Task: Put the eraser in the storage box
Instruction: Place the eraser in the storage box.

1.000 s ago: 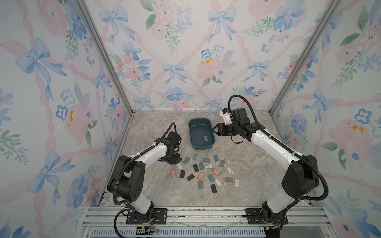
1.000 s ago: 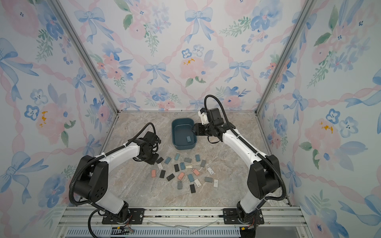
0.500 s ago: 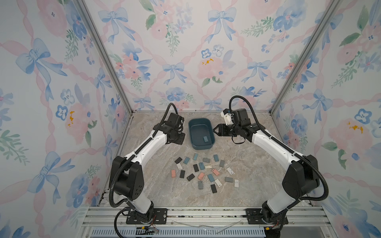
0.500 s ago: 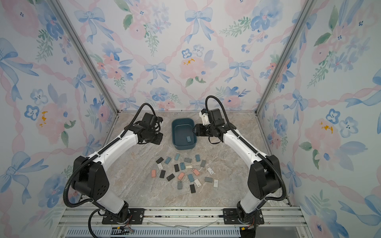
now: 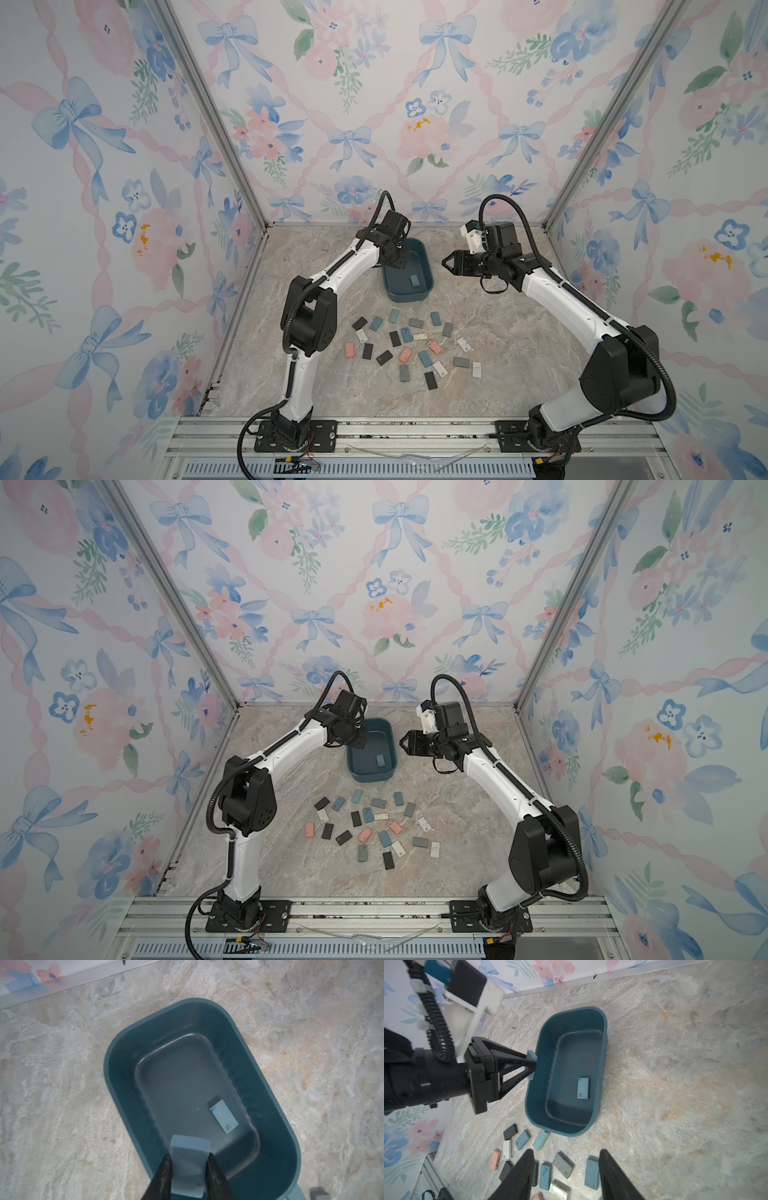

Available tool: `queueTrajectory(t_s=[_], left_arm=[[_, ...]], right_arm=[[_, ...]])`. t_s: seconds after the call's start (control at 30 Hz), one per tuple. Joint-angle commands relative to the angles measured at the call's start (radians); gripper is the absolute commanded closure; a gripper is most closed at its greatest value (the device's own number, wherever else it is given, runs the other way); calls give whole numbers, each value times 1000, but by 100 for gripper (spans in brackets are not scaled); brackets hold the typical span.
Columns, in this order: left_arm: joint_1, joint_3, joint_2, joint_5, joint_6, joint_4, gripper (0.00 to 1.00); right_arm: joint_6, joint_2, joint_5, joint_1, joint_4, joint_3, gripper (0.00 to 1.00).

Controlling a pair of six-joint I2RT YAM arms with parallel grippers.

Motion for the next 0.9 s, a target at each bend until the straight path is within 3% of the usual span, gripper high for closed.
queueTrajectory(t_s=[0.0, 0.43, 0.87], left_arm=[[-14, 73, 71, -13, -80, -14, 71], [-39, 114, 198, -86, -204, -17, 70], [-46, 119, 250, -79, -226, -21, 68]], right_arm=[[9, -43, -17, -23, 6, -29, 47], [18, -72, -35, -55, 23, -87, 47], [24, -61, -44, -56, 30, -90, 47]])
